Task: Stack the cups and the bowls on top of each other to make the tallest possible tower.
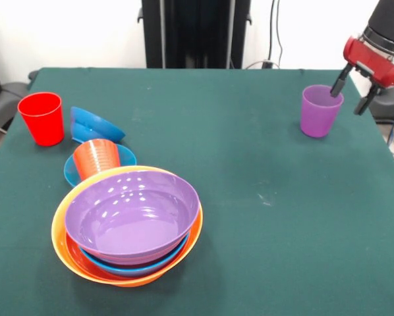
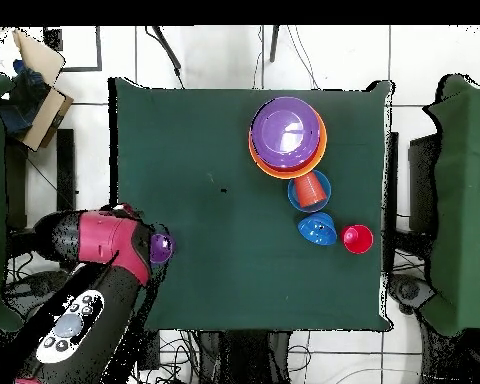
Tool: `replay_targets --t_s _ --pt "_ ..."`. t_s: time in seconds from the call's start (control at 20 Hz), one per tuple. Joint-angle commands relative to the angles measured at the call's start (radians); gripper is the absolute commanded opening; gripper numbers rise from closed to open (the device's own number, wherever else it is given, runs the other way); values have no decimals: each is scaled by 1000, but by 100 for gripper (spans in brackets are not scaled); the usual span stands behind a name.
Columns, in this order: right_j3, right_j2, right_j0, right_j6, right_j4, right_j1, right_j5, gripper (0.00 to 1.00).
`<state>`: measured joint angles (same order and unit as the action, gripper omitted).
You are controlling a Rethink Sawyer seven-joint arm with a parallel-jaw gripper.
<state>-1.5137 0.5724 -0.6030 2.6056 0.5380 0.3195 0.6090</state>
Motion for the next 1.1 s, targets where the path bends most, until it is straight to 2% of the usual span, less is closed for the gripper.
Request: replay_targets --t_s 0.05,0.5,0.75,1.0,1.1 --pt "-49 -20 -19 251 -20 -59 82 100" --pt "-117 -103 -26 216 31 -25 24 100" --pt "-200 -269 69 74 77 29 -113 100" --pt "-181 -274 70 96 62 23 -78 100" --pt "-185 -289 75 104 62 22 -97 100"
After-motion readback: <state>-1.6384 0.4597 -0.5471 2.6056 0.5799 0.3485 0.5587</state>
